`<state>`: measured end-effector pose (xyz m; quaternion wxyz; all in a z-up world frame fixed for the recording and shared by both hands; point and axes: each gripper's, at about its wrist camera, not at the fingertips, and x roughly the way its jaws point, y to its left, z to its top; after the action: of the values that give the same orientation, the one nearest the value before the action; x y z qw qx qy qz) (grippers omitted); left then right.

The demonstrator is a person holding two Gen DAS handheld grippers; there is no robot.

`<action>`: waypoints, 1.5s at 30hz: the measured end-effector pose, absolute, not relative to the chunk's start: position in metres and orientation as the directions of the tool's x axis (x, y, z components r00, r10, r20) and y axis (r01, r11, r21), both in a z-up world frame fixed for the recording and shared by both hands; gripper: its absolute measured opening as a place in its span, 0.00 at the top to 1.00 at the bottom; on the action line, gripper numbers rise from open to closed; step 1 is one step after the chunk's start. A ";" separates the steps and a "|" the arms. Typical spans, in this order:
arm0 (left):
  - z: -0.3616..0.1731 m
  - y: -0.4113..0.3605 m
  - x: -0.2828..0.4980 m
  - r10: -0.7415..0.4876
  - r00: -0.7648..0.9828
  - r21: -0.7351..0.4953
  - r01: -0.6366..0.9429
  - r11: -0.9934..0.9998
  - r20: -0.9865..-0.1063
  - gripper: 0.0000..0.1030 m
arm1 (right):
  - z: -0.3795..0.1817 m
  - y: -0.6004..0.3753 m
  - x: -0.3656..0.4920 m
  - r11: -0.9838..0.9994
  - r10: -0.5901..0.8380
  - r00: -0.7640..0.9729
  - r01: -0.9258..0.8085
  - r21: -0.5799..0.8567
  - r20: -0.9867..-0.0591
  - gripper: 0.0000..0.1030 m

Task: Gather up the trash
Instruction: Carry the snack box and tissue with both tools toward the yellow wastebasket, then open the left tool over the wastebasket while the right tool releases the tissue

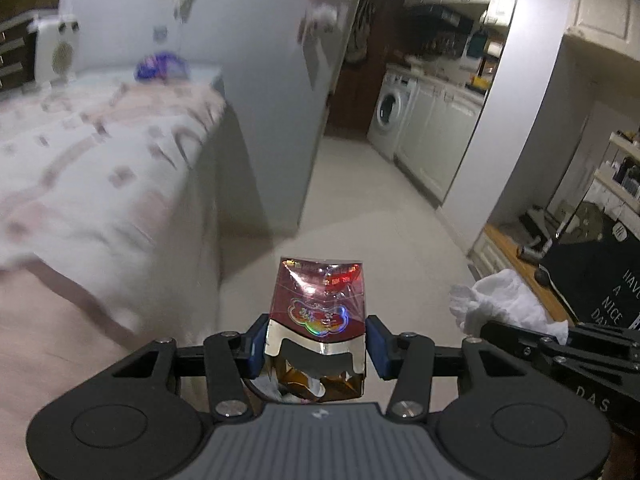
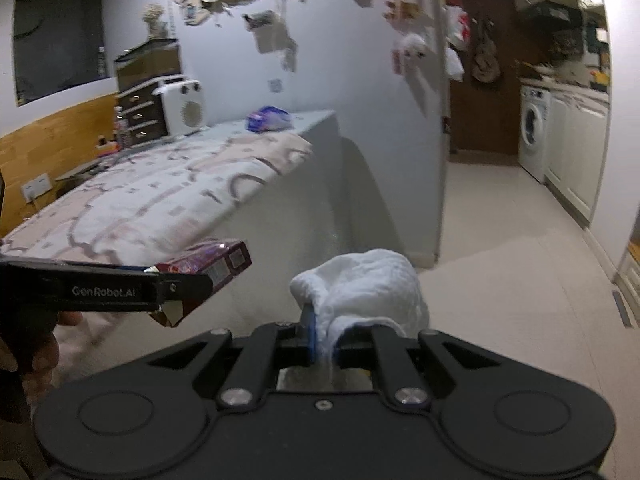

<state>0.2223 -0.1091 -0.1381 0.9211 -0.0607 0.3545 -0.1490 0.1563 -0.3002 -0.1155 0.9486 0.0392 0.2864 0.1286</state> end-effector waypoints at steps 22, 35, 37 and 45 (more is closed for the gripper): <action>-0.395 -0.178 0.458 -0.240 0.476 -0.260 0.025 0.965 -0.846 0.50 | -0.339 -0.366 0.319 0.925 0.333 0.649 -0.082 0.372 -0.684 0.90; -0.498 -0.145 0.522 -0.199 0.447 -0.253 -0.065 0.965 -0.872 0.16 | -0.451 -0.352 0.388 0.895 0.380 0.548 -0.013 0.447 -0.745 0.90; -0.498 -0.140 0.515 -0.185 0.456 -0.247 -0.079 0.966 -0.871 0.12 | -0.458 -0.349 0.398 0.891 0.384 0.548 -0.007 0.455 -0.743 0.90; -0.495 -0.121 0.485 -0.092 0.441 -0.162 -0.124 0.979 -0.893 0.04 | -0.476 -0.322 0.432 0.887 0.386 0.547 0.002 0.463 -0.743 0.35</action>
<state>0.4850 -0.1211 -0.4954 0.8428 -0.1018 0.5284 0.0095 0.4320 -0.3221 -0.4762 0.8541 0.2100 0.4624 0.1124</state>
